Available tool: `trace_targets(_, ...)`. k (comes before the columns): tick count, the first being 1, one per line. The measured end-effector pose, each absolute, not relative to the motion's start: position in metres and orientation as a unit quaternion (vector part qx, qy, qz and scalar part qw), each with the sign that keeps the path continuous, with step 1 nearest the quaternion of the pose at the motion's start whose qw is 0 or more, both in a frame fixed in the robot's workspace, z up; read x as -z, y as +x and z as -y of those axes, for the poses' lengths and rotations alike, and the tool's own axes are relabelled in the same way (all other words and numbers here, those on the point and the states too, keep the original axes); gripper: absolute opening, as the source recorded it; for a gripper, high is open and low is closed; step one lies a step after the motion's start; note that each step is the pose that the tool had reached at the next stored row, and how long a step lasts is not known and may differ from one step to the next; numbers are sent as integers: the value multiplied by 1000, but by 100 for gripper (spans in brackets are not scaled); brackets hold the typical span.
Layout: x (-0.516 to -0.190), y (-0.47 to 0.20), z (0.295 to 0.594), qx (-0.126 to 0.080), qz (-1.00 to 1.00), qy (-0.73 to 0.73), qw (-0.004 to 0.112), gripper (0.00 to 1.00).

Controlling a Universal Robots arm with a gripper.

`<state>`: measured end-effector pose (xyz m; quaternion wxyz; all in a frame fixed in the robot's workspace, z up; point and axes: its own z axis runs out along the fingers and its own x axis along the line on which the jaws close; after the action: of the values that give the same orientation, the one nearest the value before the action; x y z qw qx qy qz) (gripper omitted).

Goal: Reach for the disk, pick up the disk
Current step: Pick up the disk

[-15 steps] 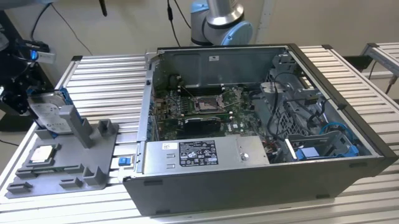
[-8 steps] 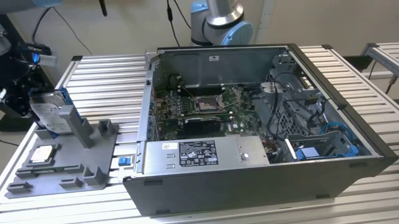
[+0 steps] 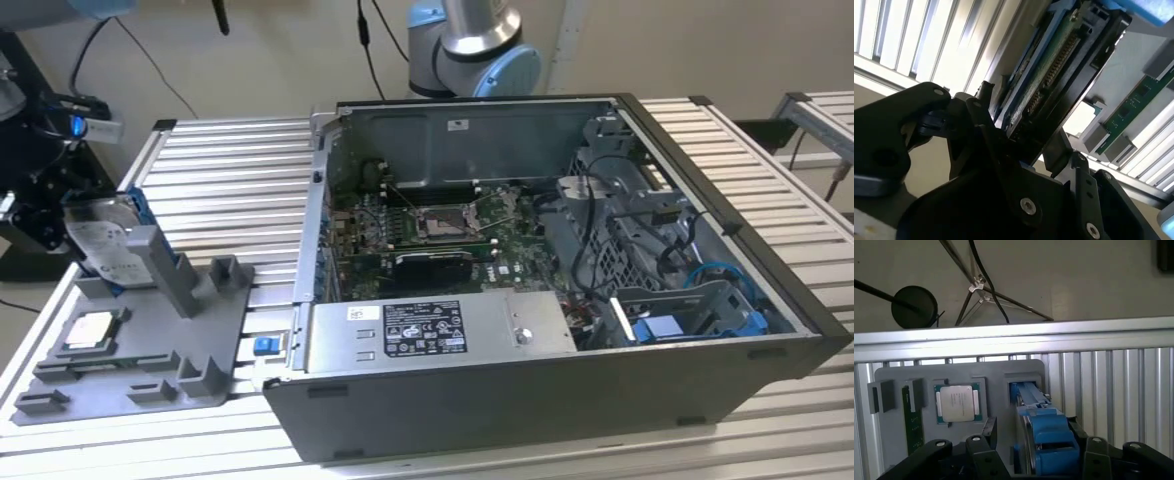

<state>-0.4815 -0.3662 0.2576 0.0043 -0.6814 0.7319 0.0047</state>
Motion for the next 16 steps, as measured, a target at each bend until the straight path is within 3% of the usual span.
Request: trace_targets(16,-259,-481,366,-5,-732,-681,4,100)
